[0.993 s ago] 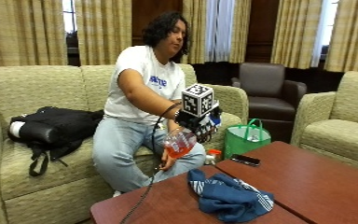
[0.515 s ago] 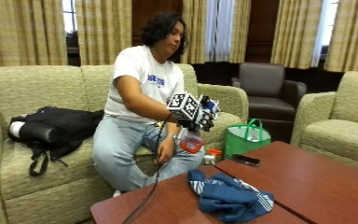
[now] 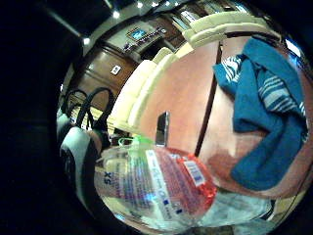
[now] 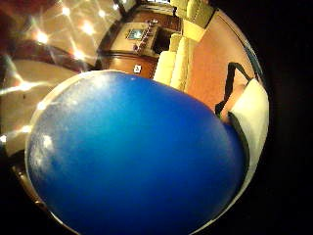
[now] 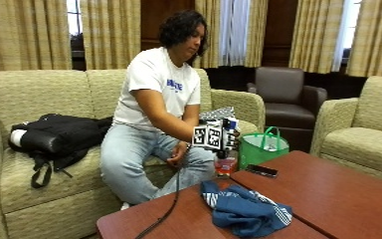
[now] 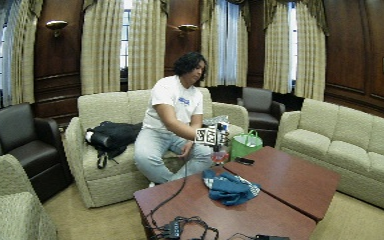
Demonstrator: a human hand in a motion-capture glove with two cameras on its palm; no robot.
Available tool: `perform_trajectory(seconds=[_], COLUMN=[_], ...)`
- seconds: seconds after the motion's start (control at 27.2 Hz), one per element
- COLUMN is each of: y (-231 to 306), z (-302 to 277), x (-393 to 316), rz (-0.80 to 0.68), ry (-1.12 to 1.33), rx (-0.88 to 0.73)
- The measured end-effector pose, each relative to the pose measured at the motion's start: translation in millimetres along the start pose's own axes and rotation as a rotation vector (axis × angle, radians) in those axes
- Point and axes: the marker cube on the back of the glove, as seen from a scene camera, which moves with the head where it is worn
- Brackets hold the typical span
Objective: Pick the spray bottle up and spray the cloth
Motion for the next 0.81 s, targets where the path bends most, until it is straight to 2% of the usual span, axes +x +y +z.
perform_trajectory(seconds=[0.44, 0.81], y=[-8, -24], z=[14, 26], x=[44, 49], rz=[0.083, 0.056], ry=[-0.038, -0.037], rx=[0.125, 0.146])
